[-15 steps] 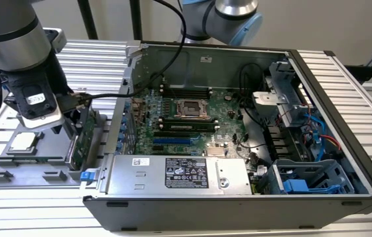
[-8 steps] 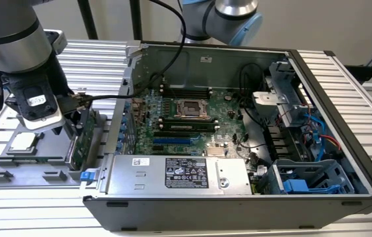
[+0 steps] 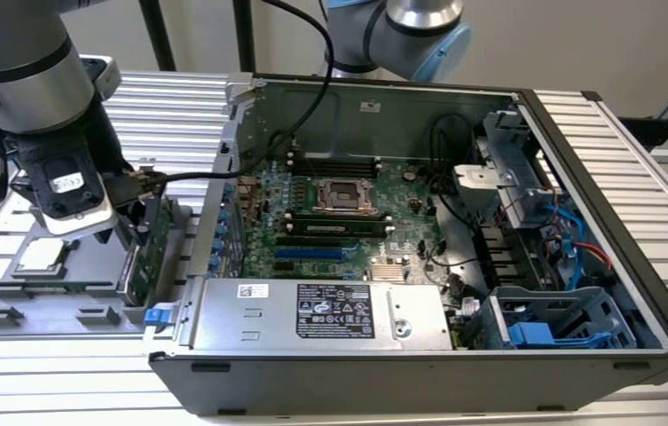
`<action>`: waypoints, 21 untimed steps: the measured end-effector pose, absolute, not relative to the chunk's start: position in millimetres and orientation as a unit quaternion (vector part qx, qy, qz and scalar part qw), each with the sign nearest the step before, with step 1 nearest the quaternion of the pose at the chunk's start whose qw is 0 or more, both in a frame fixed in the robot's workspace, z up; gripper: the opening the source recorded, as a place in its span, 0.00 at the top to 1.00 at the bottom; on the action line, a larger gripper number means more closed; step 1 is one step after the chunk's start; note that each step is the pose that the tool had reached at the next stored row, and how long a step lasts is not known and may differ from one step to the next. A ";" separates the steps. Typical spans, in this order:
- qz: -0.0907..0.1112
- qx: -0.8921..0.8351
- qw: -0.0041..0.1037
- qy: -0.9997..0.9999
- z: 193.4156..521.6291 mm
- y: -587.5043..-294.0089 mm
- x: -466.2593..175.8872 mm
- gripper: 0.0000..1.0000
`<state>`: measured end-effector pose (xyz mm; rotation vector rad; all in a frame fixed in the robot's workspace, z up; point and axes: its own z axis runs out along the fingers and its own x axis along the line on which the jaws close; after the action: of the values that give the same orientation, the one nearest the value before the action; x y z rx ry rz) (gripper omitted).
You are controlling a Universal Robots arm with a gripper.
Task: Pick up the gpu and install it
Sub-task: 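Pick up the gpu and move the gpu toward the slot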
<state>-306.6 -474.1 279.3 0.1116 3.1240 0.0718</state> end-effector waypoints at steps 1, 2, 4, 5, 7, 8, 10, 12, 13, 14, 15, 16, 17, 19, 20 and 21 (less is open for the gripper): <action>0.023 0.036 0.007 0.999 278.9 -474.1 -306.6 0.00; 0.023 0.036 0.007 0.999 278.6 -474.1 -306.6 0.00; 0.023 0.036 0.007 0.999 278.1 -474.1 -306.7 0.00; 0.023 0.036 0.007 0.999 277.8 -474.1 -306.7 0.00; 0.023 0.036 0.007 0.999 277.3 -474.1 -306.7 0.00; 0.023 0.036 0.007 0.999 277.0 -474.1 -306.7 0.00; 0.023 0.036 0.007 0.999 276.9 -474.1 -306.7 0.00; 0.023 0.036 0.007 0.999 276.8 -474.1 -306.7 0.00; 0.023 0.036 0.007 0.999 276.8 -474.1 -306.7 0.00; 0.023 0.036 0.007 0.999 276.4 -474.1 -306.7 0.00; 0.023 0.036 0.008 0.999 275.7 -474.0 -306.6 0.00; 0.023 0.036 0.007 0.999 275.1 -474.0 -306.6 0.00; 0.023 0.036 0.007 0.999 274.4 -474.1 -306.6 0.00; 0.023 0.036 0.007 0.999 272.8 -474.1 -306.6 0.00; 0.023 0.036 0.007 0.999 272.2 -474.1 -306.7 0.00; 0.023 0.036 0.007 0.999 271.6 -474.1 -306.6 0.00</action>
<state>-306.6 -474.1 271.6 0.1116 3.1240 0.0718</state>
